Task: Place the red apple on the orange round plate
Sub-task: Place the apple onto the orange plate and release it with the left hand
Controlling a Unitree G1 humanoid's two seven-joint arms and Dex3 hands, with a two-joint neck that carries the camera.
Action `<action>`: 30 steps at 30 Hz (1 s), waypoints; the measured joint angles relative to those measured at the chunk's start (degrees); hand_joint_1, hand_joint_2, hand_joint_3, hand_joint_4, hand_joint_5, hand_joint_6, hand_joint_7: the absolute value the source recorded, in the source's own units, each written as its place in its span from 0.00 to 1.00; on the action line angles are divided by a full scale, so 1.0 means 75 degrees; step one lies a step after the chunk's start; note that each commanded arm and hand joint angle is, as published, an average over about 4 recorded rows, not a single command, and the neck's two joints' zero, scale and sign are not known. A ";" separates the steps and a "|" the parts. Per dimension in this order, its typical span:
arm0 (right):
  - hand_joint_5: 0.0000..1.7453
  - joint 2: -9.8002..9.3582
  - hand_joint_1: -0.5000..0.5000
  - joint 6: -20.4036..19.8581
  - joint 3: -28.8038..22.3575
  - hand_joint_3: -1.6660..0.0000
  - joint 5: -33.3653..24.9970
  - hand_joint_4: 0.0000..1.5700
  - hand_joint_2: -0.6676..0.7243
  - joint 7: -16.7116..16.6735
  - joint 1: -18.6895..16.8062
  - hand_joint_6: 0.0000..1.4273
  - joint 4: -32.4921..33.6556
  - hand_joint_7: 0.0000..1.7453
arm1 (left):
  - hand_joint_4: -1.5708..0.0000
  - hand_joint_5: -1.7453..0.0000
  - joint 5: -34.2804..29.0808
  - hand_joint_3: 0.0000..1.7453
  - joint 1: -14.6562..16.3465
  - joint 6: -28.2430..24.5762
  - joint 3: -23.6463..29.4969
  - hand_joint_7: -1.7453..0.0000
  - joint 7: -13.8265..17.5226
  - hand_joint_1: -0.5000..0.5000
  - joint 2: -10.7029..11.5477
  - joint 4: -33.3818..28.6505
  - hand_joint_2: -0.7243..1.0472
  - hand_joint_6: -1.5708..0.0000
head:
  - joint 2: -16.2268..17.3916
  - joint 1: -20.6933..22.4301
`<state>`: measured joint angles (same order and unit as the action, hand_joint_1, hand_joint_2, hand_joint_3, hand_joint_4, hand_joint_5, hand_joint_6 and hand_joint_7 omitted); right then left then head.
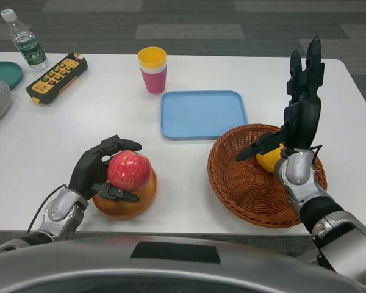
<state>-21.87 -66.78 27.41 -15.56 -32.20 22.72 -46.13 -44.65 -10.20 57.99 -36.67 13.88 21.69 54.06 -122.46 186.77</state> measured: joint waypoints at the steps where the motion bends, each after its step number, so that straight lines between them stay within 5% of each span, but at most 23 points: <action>1: 0.00 0.0000 0.33 0.0000 0.0002 1.00 0.0000 0.05 0.93 0.0000 0.0002 0.00 0.0000 0.00 | 0.08 0.00 0.0207 0.01 0.0054 0.0005 0.0251 0.40 0.0004 1.00 0.0024 -0.0012 0.70 0.47 | 0.0010 0.0025; 5: 0.00 0.0000 0.33 -0.0001 0.0016 1.00 -0.0002 0.05 0.95 -0.0001 0.0007 0.00 0.0001 0.00 | 0.07 0.00 0.0688 0.01 0.0270 0.0009 0.0933 0.39 0.0004 1.00 0.0207 -0.0162 0.70 0.47 | 0.0012 0.0080; 13: 0.00 0.0000 0.33 -0.0001 0.0059 1.00 -0.0002 0.05 0.95 0.0000 0.0009 0.00 0.0001 0.00 | 0.07 0.00 0.0952 0.03 0.0431 0.0007 0.1207 0.36 0.0004 1.00 0.0457 -0.0370 0.75 0.47 | -0.0012 0.0169; 30: 0.00 0.0001 0.33 0.0000 0.0078 1.00 -0.0025 0.05 0.95 -0.0001 0.0010 0.00 0.0001 0.00 | 0.07 0.00 0.1029 0.04 0.0074 -0.0265 0.0471 0.38 0.0025 1.00 0.0173 0.0408 0.74 0.46 | 0.0026 0.0100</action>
<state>-21.86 -66.78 27.99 -15.75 -32.20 22.79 -46.13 -36.93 -9.65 56.01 -33.13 14.06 22.99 57.13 -122.27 187.52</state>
